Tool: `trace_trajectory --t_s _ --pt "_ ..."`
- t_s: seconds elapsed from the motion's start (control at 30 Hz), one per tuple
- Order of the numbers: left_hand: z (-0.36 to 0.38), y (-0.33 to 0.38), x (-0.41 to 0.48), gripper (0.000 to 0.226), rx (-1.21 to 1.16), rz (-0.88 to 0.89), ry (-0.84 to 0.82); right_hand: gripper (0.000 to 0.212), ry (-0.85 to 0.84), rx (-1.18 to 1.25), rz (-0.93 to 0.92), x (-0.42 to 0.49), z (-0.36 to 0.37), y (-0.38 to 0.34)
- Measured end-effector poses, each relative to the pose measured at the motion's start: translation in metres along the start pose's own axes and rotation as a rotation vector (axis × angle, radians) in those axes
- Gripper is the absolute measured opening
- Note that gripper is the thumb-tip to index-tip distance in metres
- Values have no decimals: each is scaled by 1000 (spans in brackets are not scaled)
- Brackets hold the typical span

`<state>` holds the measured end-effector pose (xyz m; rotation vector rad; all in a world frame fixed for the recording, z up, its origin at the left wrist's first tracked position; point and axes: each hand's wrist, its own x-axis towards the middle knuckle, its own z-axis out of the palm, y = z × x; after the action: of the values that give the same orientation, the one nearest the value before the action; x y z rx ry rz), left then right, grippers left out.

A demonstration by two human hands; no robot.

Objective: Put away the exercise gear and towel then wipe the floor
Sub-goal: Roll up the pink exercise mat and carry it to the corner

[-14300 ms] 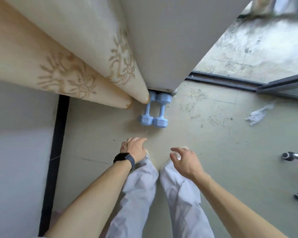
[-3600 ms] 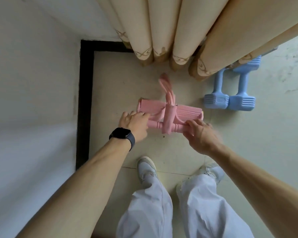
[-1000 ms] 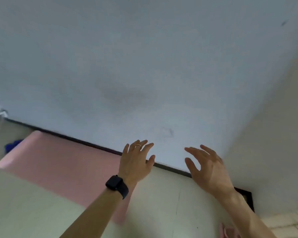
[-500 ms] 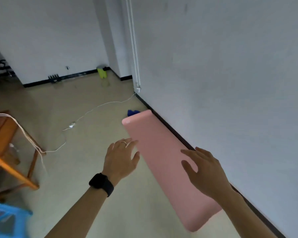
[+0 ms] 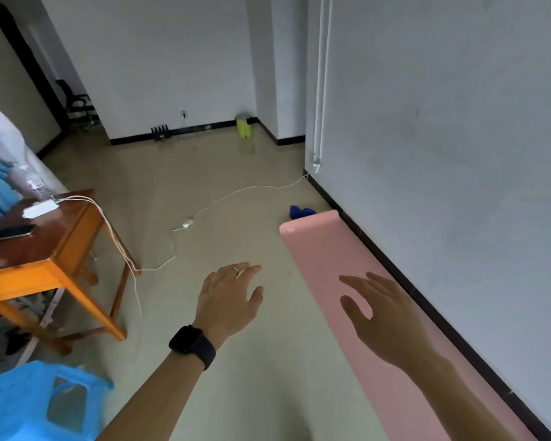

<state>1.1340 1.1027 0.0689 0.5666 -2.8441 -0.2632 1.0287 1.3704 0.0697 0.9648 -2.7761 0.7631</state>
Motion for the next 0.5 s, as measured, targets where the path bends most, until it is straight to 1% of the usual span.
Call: trace_trajectory --t_s 0.07,0.23,0.5 --pt "10 -16 32 47 8 0 -11 47 4 24 13 33 18 5" --pt "34 -52 108 47 18 21 -87 40 -25 50 94 116 52 21" --pt "78 -96 226 49 -4 46 -196 43 -135 19 219 215 104 39"
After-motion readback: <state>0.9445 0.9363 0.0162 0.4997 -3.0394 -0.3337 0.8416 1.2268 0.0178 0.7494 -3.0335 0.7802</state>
